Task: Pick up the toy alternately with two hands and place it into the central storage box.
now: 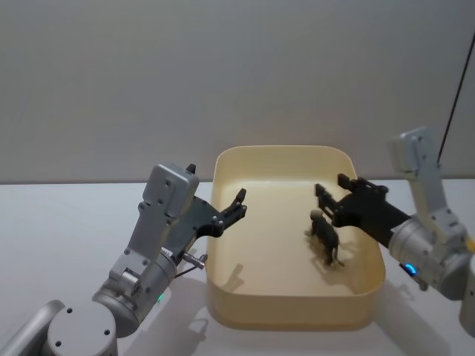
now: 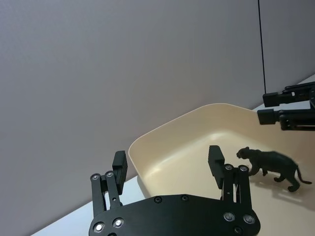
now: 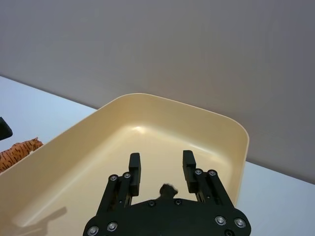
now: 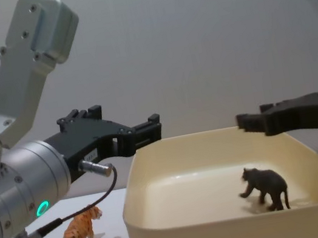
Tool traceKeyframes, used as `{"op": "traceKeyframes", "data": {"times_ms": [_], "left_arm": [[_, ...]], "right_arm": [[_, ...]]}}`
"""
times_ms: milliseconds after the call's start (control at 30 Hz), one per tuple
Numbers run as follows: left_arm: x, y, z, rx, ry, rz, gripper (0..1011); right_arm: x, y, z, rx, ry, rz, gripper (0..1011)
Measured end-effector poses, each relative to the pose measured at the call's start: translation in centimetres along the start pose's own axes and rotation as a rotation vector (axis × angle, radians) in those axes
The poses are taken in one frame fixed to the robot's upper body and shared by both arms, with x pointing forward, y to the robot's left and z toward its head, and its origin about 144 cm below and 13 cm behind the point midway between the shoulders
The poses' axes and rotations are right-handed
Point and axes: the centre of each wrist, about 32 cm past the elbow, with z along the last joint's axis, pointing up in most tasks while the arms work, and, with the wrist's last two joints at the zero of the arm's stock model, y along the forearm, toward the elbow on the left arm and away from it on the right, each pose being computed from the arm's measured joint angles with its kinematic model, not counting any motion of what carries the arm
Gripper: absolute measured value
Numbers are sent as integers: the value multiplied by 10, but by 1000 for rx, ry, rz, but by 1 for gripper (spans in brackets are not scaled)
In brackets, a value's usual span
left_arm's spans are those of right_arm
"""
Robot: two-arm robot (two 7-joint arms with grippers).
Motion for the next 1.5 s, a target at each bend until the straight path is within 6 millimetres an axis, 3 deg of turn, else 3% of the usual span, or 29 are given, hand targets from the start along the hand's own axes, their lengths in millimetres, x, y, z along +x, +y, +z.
{"op": "traceKeyframes", "data": {"times_ms": [333, 633, 1033, 1500], "left_arm": [[0, 0, 0, 0, 0, 0, 1002], [0, 0, 0, 0, 0, 0, 1002], [0, 0, 0, 0, 0, 0, 1001], [0, 0, 0, 0, 0, 0, 1001]], "right_arm": [[-5, 14, 3, -16, -9, 45, 780], [4, 2, 4, 4, -1, -3, 994], [27, -46, 2, 31, 40, -133, 1001], [39, -93, -10, -14, 66, -245, 1001]]}}
